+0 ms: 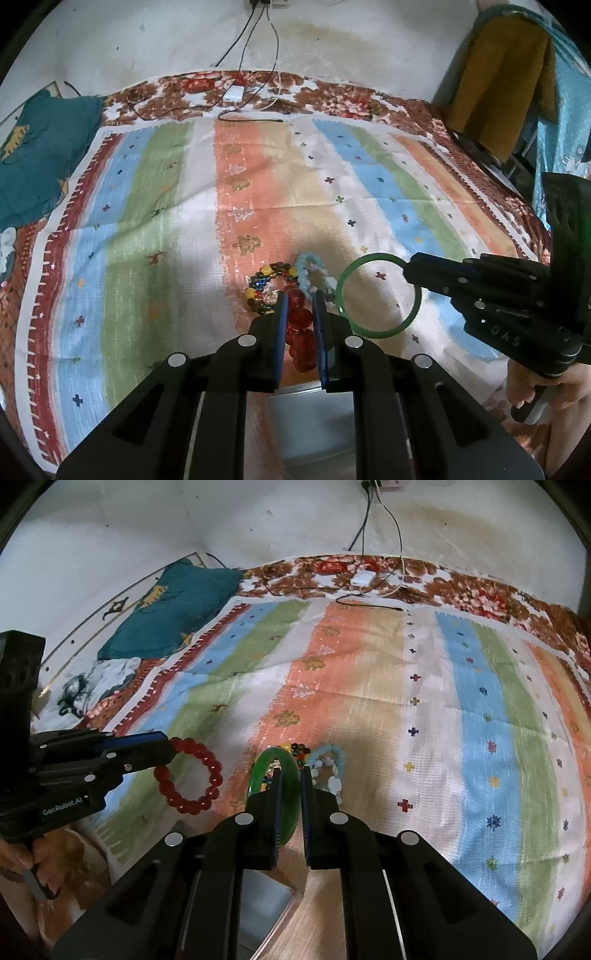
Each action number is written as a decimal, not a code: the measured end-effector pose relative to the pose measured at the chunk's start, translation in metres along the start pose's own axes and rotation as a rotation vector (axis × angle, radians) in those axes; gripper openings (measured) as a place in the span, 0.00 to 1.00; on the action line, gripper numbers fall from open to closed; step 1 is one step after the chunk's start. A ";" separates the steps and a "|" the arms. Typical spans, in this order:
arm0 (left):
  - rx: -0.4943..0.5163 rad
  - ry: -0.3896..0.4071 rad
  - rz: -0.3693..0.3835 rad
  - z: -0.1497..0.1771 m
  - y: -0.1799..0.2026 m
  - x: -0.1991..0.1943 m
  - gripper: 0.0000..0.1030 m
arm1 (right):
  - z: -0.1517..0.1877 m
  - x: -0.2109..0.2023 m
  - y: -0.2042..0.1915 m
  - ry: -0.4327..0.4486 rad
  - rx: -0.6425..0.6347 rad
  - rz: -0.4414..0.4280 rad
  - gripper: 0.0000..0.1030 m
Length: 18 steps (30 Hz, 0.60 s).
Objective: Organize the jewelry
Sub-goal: 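Lift both held bracelets and carry them over the silver tin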
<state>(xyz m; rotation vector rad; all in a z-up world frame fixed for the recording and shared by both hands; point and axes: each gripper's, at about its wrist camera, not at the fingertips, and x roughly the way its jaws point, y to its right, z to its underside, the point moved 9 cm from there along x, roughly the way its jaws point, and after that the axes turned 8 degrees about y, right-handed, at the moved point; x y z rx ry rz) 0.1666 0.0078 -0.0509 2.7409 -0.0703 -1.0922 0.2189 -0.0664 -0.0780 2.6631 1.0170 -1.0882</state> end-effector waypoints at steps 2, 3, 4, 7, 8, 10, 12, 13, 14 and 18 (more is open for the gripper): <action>0.002 0.008 0.006 0.002 0.003 -0.004 0.12 | 0.002 -0.005 -0.003 0.005 -0.004 -0.009 0.10; 0.004 0.012 0.009 0.003 0.004 -0.007 0.12 | 0.003 -0.007 -0.005 0.006 -0.006 -0.014 0.10; 0.006 0.014 0.010 0.004 0.005 -0.008 0.12 | 0.005 -0.010 -0.007 0.008 -0.009 -0.022 0.10; 0.011 0.022 0.015 0.010 0.008 -0.015 0.12 | 0.009 -0.015 -0.012 0.009 -0.020 -0.033 0.10; 0.012 0.022 0.016 0.011 0.009 -0.016 0.12 | 0.011 -0.018 -0.015 0.009 -0.024 -0.038 0.10; 0.017 0.026 0.018 0.015 0.011 -0.020 0.12 | 0.014 -0.021 -0.018 0.009 -0.029 -0.045 0.10; 0.021 0.028 0.019 0.019 0.012 -0.022 0.12 | 0.019 -0.023 -0.020 0.005 -0.036 -0.050 0.10; 0.022 0.027 0.021 0.021 0.013 -0.023 0.12 | 0.022 -0.024 -0.022 0.002 -0.041 -0.051 0.10; 0.024 0.025 0.023 0.024 0.014 -0.025 0.12 | 0.025 -0.024 -0.023 -0.003 -0.044 -0.054 0.10; 0.027 0.017 0.029 0.033 0.017 -0.027 0.12 | 0.035 -0.026 -0.029 -0.016 -0.059 -0.060 0.10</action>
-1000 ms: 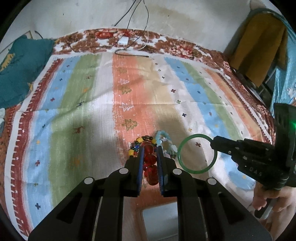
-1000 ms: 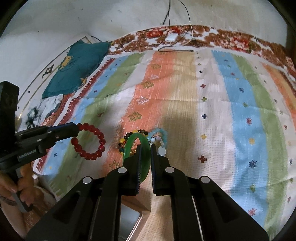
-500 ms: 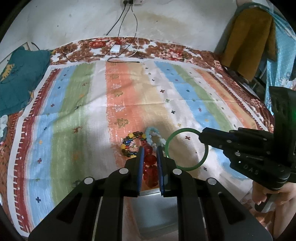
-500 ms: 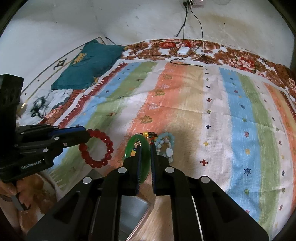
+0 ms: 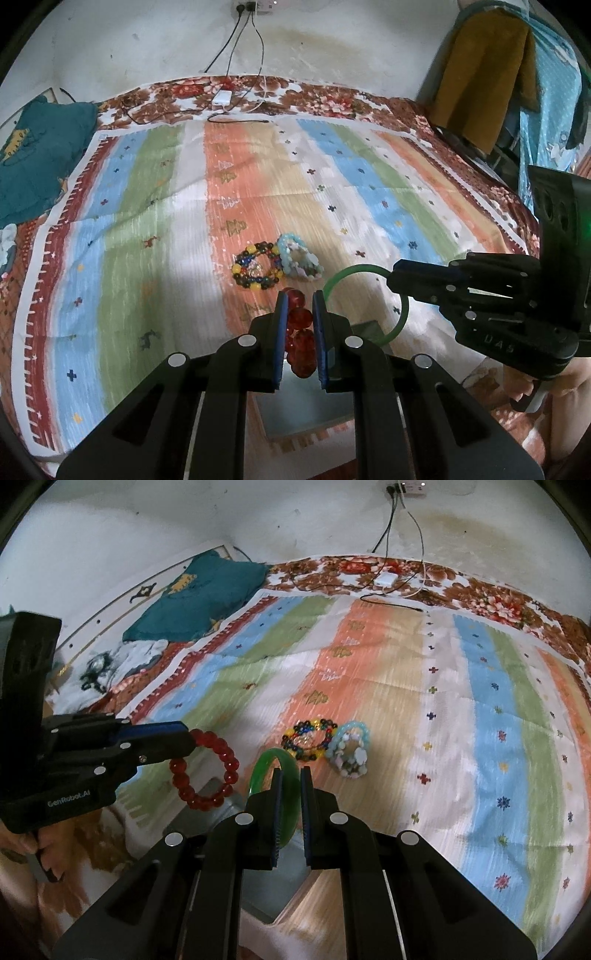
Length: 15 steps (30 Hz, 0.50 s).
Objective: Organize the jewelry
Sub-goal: 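Lift both held bracelets and carry them over the silver tin, then lower both bracelets into the tin and open both grippers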
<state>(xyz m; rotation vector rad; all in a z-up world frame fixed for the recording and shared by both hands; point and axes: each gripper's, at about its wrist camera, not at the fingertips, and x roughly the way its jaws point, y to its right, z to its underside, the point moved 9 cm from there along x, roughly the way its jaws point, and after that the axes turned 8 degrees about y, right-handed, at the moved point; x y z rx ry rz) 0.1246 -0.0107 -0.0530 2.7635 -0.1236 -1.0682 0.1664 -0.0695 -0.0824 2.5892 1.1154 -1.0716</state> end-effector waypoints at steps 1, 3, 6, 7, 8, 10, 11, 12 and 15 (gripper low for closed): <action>0.000 -0.003 0.003 0.003 0.001 0.000 0.12 | 0.002 0.000 -0.001 -0.004 -0.004 -0.002 0.10; -0.003 -0.011 0.004 0.008 0.001 0.000 0.12 | 0.007 -0.001 -0.002 -0.012 -0.003 -0.004 0.10; -0.008 -0.032 0.005 0.015 0.002 0.002 0.12 | 0.015 0.000 -0.003 -0.032 -0.001 -0.005 0.10; -0.010 -0.041 0.005 0.018 0.002 0.002 0.13 | 0.017 0.000 -0.003 -0.038 0.001 -0.008 0.10; -0.013 -0.049 0.005 0.020 0.002 0.003 0.13 | 0.021 0.002 -0.004 -0.052 0.005 -0.016 0.10; -0.021 -0.062 0.008 0.024 0.001 0.005 0.13 | 0.026 0.005 -0.006 -0.075 0.016 -0.032 0.10; -0.024 -0.061 0.007 0.024 0.000 0.005 0.13 | 0.028 0.006 -0.006 -0.076 0.025 -0.033 0.12; -0.027 -0.059 0.004 0.024 -0.001 0.004 0.13 | 0.028 0.006 -0.005 -0.077 0.028 -0.029 0.18; -0.041 -0.056 -0.009 0.023 -0.007 0.004 0.19 | 0.028 0.007 -0.001 -0.082 0.038 -0.022 0.25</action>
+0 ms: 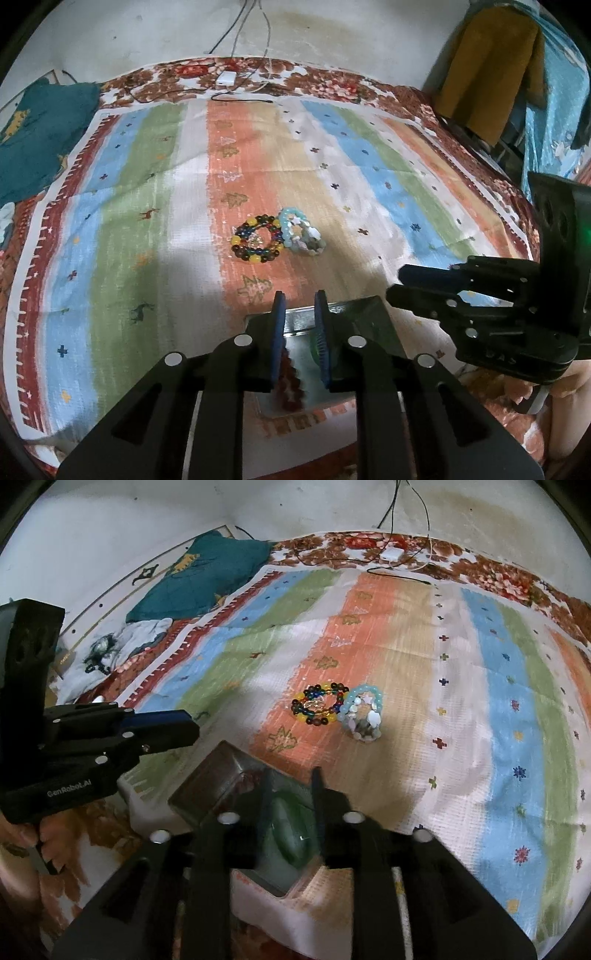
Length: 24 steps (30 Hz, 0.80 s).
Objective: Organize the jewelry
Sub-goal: 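Lower both bracelets into the tin and open both grippers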
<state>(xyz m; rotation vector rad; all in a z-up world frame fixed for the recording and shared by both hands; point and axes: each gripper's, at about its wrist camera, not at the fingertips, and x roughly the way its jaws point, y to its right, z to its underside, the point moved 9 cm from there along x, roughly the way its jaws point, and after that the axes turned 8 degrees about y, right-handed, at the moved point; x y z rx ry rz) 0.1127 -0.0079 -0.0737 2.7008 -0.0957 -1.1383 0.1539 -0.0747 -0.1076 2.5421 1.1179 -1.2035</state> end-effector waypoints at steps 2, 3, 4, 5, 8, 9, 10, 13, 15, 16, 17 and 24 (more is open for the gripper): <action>-0.008 -0.004 -0.010 -0.001 -0.004 0.001 0.22 | 0.001 0.002 0.003 -0.006 0.004 0.011 0.25; -0.011 -0.004 -0.016 -0.001 -0.006 0.002 0.26 | 0.001 0.002 0.005 -0.008 0.006 0.016 0.26; -0.015 -0.005 -0.023 -0.002 -0.008 0.002 0.29 | 0.001 0.002 0.007 -0.009 0.007 0.020 0.27; -0.018 -0.006 -0.027 -0.002 -0.009 0.003 0.30 | 0.000 0.002 0.009 -0.007 0.009 0.025 0.32; -0.026 -0.013 -0.037 -0.005 -0.014 0.007 0.35 | -0.003 0.002 0.014 -0.004 0.023 0.030 0.36; -0.025 -0.015 -0.042 -0.006 -0.016 0.008 0.37 | -0.004 0.002 0.016 -0.003 0.027 0.032 0.38; -0.025 -0.020 -0.046 -0.006 -0.018 0.010 0.39 | -0.004 0.002 0.018 -0.003 0.031 0.033 0.39; -0.030 -0.037 -0.057 -0.009 -0.023 0.018 0.44 | -0.009 0.004 0.026 0.000 0.062 0.035 0.46; -0.034 -0.054 -0.063 -0.010 -0.027 0.024 0.47 | -0.014 0.006 0.033 0.000 0.089 0.034 0.51; -0.033 -0.058 -0.069 -0.012 -0.029 0.027 0.49 | -0.016 0.007 0.037 0.003 0.101 0.037 0.52; -0.029 -0.062 -0.080 -0.014 -0.032 0.030 0.49 | -0.019 0.007 0.041 0.007 0.114 0.042 0.54; -0.010 -0.093 -0.093 -0.015 -0.033 0.043 0.55 | -0.027 0.025 0.052 -0.026 0.153 0.031 0.56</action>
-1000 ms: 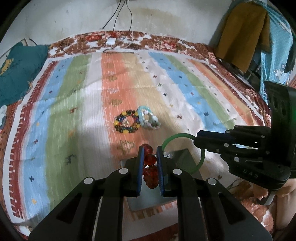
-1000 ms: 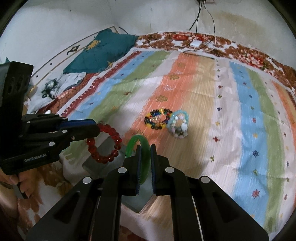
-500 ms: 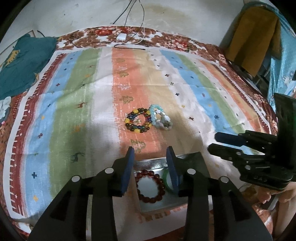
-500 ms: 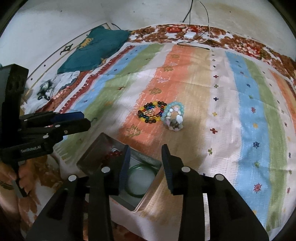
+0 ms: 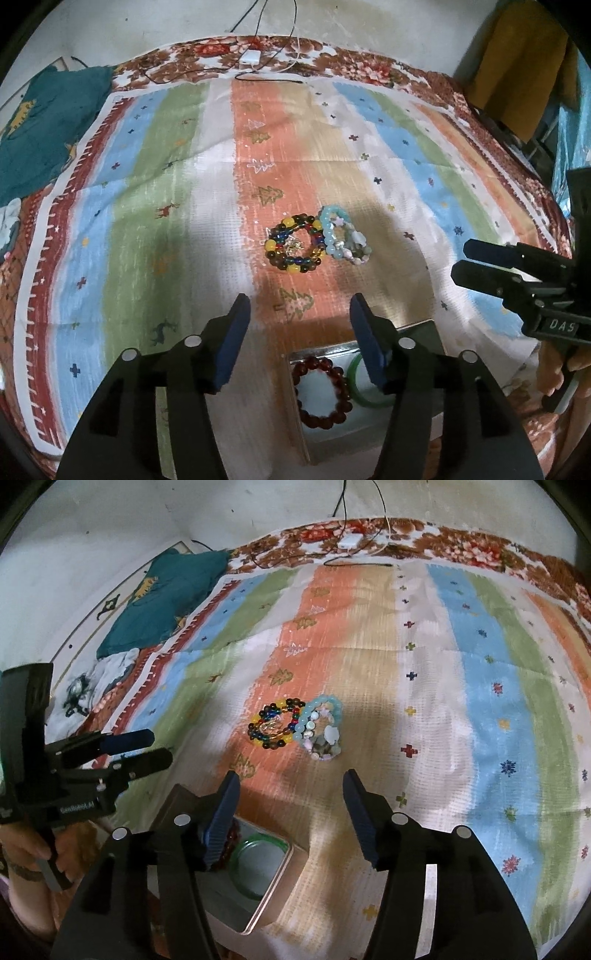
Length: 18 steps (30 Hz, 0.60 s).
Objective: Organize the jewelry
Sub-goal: 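Lower both bracelets into the tin and open both grippers, then move both grippers back over the remaining bracelets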
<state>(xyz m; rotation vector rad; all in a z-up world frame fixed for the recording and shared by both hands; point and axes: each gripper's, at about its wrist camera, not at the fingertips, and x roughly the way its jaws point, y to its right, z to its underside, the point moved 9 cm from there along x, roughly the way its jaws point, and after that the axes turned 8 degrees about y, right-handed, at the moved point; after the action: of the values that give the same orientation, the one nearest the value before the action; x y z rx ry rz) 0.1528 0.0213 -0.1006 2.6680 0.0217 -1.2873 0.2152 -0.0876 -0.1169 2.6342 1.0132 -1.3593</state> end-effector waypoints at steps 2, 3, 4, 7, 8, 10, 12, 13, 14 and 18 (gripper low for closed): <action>-0.006 -0.014 -0.001 0.000 -0.002 0.004 0.55 | 0.000 0.006 0.002 -0.016 -0.004 0.009 0.56; -0.009 -0.020 0.002 -0.001 -0.002 0.007 0.56 | 0.000 0.009 0.003 -0.023 -0.007 0.016 0.56; -0.016 -0.028 0.007 -0.003 -0.003 0.010 0.58 | 0.000 0.012 0.003 -0.028 -0.009 0.020 0.56; -0.055 -0.057 0.031 -0.008 -0.008 0.020 0.59 | 0.000 0.021 0.003 -0.046 -0.027 0.023 0.61; -0.073 -0.066 0.039 -0.009 -0.011 0.023 0.59 | -0.001 0.025 0.004 -0.053 -0.037 0.029 0.62; -0.103 -0.083 0.052 -0.011 -0.015 0.030 0.59 | -0.003 0.031 0.007 -0.061 -0.041 0.040 0.63; -0.114 -0.098 0.044 -0.013 -0.019 0.037 0.59 | -0.004 0.037 0.010 -0.070 -0.031 0.044 0.67; -0.120 -0.109 0.045 -0.014 -0.021 0.042 0.59 | -0.005 0.038 0.011 -0.074 -0.027 0.042 0.68; -0.123 -0.117 0.046 -0.014 -0.021 0.044 0.59 | -0.006 0.041 0.012 -0.078 -0.024 0.042 0.69; -0.145 -0.143 0.056 -0.017 -0.024 0.056 0.60 | -0.006 0.047 0.016 -0.092 -0.010 0.040 0.71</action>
<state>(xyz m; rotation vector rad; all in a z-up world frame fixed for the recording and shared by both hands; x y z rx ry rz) 0.1988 0.0438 -0.1380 2.4333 0.0198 -1.3988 0.2478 -0.0731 -0.1519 2.5435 0.9487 -1.4485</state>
